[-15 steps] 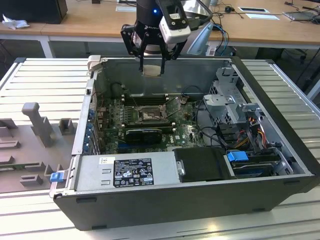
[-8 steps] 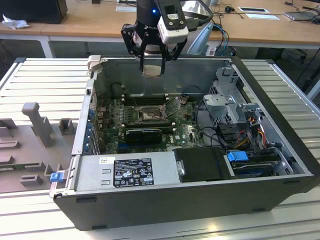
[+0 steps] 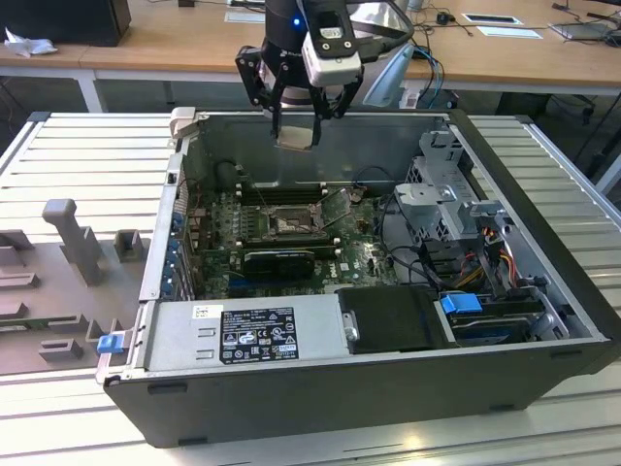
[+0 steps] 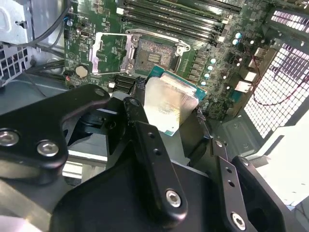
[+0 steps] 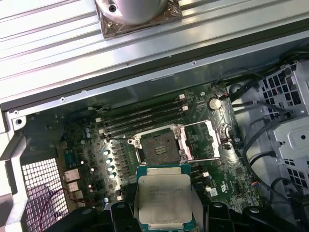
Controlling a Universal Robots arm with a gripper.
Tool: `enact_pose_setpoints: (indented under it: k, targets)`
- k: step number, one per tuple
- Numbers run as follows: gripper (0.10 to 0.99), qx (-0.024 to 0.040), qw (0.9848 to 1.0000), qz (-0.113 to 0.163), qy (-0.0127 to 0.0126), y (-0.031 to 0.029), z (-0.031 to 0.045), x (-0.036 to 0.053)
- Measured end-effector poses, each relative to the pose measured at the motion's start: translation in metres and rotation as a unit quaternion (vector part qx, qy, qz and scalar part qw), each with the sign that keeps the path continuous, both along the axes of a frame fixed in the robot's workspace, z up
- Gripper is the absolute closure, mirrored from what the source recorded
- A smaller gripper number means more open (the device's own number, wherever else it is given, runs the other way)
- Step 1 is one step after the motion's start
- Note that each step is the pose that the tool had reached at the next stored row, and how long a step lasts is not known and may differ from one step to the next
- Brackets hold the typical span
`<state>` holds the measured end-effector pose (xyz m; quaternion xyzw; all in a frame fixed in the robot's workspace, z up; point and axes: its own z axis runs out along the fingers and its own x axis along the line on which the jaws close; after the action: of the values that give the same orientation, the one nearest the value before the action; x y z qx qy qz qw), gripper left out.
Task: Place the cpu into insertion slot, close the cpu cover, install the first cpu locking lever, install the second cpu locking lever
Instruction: 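Place the cpu into insertion slot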
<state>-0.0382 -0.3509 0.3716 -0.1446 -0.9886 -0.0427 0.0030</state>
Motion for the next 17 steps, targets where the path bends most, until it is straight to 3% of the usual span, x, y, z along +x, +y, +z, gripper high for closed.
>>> enact_pose_setpoints:
  k: [5, 9, 17]
  targets:
    - [0.557, -0.0022, 0.9988, -0.049, 0.0001, 0.0000, -0.0014, 0.0000]
    - [0.557, -0.0022, 0.9977, -0.068, 0.0002, -0.0001, -0.0018, 0.0000]
    - [0.557, -0.0022, 0.9936, -0.113, 0.0003, 0.0000, -0.0024, 0.0000]
